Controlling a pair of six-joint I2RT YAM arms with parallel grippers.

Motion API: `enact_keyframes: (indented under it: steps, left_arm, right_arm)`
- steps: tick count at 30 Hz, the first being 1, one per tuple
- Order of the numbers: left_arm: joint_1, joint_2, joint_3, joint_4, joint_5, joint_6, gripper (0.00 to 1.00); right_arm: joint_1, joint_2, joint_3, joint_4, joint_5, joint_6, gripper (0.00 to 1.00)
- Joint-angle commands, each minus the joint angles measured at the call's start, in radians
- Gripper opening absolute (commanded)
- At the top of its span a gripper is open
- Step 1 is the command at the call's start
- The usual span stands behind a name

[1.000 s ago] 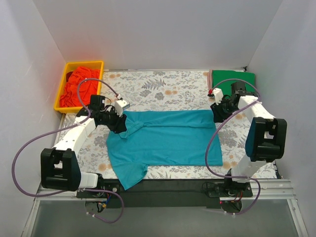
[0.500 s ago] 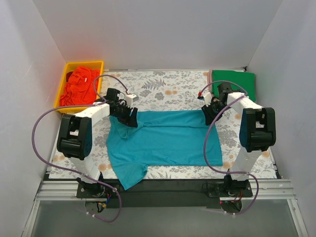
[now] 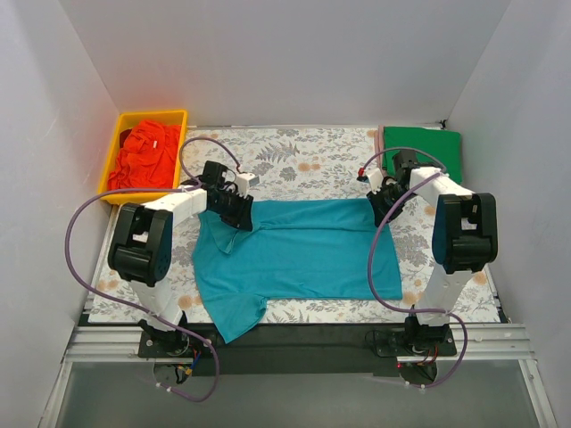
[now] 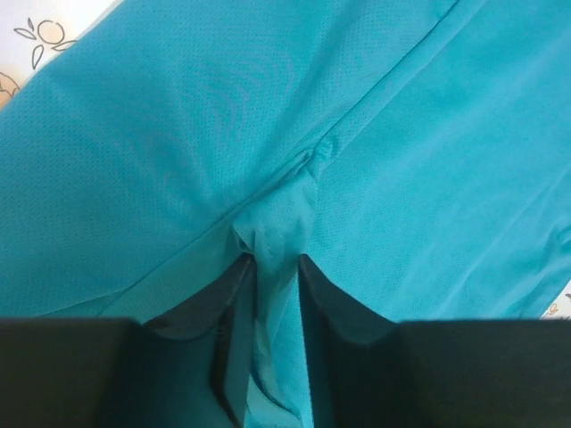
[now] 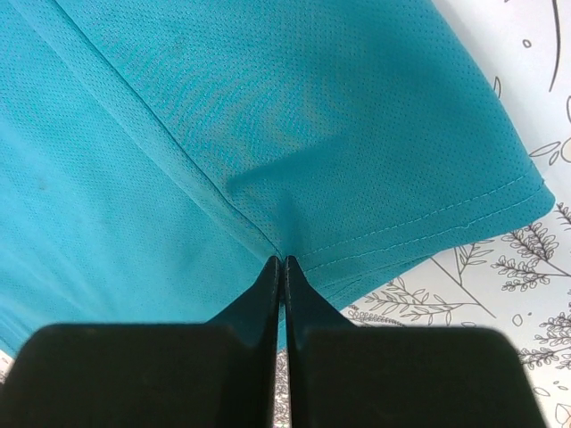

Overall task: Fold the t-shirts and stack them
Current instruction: Fold the tshirt

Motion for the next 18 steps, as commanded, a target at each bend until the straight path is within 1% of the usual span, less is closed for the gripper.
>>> enact_keyframes:
  steps: [1, 3, 4, 7, 12, 13, 14, 16, 17, 18]
  left_arm:
    - [-0.012, -0.080, 0.001, 0.008, 0.039, 0.009, 0.22]
    - [-0.018, -0.104, -0.018, -0.002, 0.049, 0.025, 0.18]
    - [-0.025, -0.117, -0.031, -0.018, 0.050, 0.031, 0.14]
    - [-0.046, -0.163, -0.074, -0.039, 0.066, 0.062, 0.09]
    - [-0.069, -0.203, -0.135, -0.059, 0.050, 0.098, 0.08]
    - [-0.074, -0.201, -0.146, -0.065, 0.050, 0.102, 0.09]
    - [-0.077, -0.200, -0.147, -0.070, 0.049, 0.108, 0.15]
    - [-0.092, -0.192, -0.149, -0.093, 0.053, 0.126, 0.23]
    - [-0.098, -0.189, -0.149, -0.102, 0.055, 0.132, 0.30]
    - [-0.103, -0.189, -0.150, -0.122, 0.061, 0.146, 0.32]
  right_arm:
    - [0.000, -0.049, -0.004, -0.033, -0.011, -0.013, 0.01]
    - [-0.002, -0.063, -0.006, -0.044, -0.011, -0.021, 0.01]
    - [0.000, -0.067, -0.006, -0.048, -0.009, -0.024, 0.01]
    - [-0.002, -0.086, -0.010, -0.057, -0.005, -0.034, 0.01]
    - [-0.002, -0.103, -0.026, -0.070, 0.026, -0.065, 0.01]
    - [-0.002, -0.101, -0.030, -0.071, 0.034, -0.070, 0.01]
    - [0.000, -0.100, -0.036, -0.071, 0.046, -0.073, 0.01]
    - [-0.002, -0.095, -0.041, -0.073, 0.061, -0.084, 0.01]
    - [-0.002, -0.092, -0.043, -0.071, 0.073, -0.088, 0.01]
    - [0.000, -0.084, -0.044, -0.070, 0.077, -0.091, 0.03]
